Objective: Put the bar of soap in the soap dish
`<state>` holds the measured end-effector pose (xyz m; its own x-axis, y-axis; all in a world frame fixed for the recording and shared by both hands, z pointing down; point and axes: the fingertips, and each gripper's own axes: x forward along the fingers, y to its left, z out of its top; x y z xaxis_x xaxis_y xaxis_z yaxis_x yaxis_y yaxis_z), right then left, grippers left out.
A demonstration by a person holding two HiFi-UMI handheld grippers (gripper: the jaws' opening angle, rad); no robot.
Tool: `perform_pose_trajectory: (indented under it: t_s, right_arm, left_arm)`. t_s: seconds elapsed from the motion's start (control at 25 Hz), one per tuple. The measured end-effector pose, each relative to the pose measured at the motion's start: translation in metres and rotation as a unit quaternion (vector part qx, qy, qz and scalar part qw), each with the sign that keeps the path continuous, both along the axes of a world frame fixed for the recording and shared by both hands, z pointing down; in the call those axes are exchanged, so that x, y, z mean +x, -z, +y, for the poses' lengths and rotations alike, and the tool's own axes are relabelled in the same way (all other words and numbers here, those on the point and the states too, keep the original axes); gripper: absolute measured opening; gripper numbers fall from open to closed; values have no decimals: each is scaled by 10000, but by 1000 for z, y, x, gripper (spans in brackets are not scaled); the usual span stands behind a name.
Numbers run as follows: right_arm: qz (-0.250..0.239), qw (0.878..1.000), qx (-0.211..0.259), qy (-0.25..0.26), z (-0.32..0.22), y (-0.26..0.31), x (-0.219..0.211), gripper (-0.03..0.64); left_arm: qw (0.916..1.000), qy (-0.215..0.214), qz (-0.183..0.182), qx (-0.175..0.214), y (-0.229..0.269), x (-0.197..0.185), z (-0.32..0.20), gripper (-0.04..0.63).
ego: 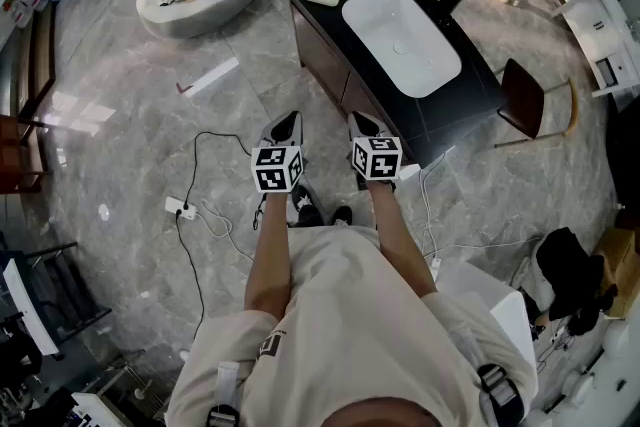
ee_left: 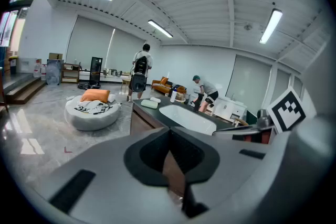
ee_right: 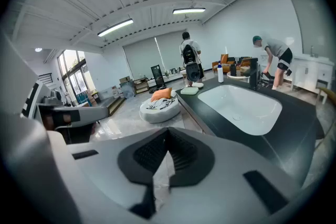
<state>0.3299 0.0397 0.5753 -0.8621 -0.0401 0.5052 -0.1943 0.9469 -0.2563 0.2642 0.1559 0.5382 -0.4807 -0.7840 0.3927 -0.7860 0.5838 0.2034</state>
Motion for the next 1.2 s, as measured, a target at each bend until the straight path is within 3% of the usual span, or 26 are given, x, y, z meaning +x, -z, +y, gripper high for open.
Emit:
perform_pose_trajectory:
  t_s: [0.36, 0.72, 1.2]
  right_arm:
    - [12, 9999, 48, -125, 1, 4, -23, 3]
    - [-527, 9955, -783, -27, 30, 11, -59, 5]
    - [-561, 9953, -784, -19, 35, 20, -84, 5]
  left_arm:
    - [9999, -93, -9, 94, 8, -25, 2, 5]
    - [9996, -296, -25, 17, 2, -39, 30, 5]
    - [9993, -111, 96, 351, 8, -74, 46, 5]
